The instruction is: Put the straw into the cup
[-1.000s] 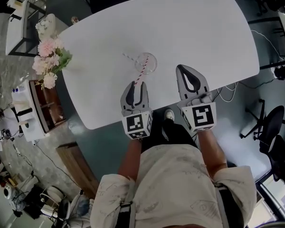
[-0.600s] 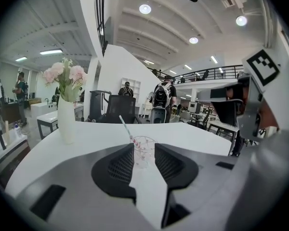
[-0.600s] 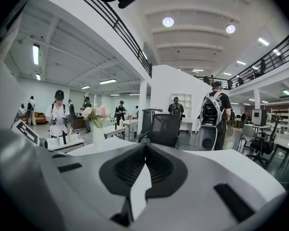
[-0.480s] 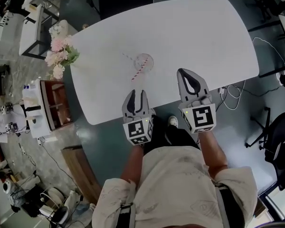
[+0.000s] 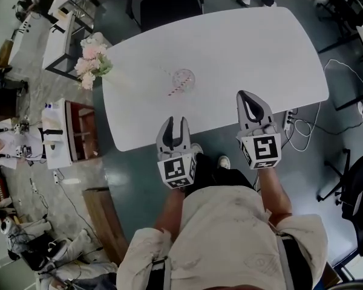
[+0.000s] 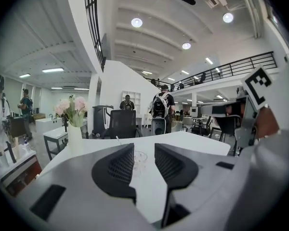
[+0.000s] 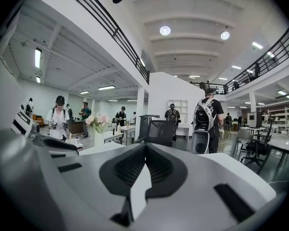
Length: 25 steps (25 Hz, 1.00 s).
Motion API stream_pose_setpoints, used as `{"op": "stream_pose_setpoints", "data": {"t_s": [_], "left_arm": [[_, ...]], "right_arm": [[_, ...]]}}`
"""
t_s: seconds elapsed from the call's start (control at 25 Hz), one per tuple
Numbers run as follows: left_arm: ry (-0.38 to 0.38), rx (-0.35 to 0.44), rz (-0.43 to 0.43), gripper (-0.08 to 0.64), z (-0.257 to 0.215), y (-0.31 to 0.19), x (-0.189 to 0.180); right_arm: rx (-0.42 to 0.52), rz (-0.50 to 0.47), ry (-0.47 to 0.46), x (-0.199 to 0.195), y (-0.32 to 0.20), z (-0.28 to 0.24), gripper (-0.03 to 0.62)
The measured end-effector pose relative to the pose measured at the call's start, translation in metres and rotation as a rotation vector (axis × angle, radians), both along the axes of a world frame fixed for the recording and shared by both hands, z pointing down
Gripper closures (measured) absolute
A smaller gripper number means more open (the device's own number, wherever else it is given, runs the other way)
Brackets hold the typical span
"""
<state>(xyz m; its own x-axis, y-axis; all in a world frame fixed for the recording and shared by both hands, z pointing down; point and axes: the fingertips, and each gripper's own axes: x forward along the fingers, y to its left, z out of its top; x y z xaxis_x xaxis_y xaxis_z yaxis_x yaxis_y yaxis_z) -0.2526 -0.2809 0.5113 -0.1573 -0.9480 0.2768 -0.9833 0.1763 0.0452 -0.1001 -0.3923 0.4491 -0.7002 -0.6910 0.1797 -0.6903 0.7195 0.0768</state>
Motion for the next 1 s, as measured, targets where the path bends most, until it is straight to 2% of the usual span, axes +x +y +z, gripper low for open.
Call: {"op": "stream_pose_setpoints", "data": {"t_s": [0.4,0.64,0.84,1.0], "left_arm": [[-0.083,0.157,-0.028,0.43,-0.08,0.019,0.014],[-0.199,0.236,-0.032,0.43,-0.126,0.021,0.025],[-0.253,0.35,-0.059,0.433,-0.167,0.026,0.025],[-0.277,0.377,-0.077,0.44,-0.179,0.027,0.029]], "right_arm": [[0.101,0.018,-0.065,0.038,0.014,-0.046,0.591],[0.171,0.023,-0.12,0.055,0.017,-0.082,0.591],[0.241,0.026,-0.158,0.063,0.018,-0.108,0.592],[0.256,0.029,-0.167,0.07,0.016,-0.113,0.591]]}}
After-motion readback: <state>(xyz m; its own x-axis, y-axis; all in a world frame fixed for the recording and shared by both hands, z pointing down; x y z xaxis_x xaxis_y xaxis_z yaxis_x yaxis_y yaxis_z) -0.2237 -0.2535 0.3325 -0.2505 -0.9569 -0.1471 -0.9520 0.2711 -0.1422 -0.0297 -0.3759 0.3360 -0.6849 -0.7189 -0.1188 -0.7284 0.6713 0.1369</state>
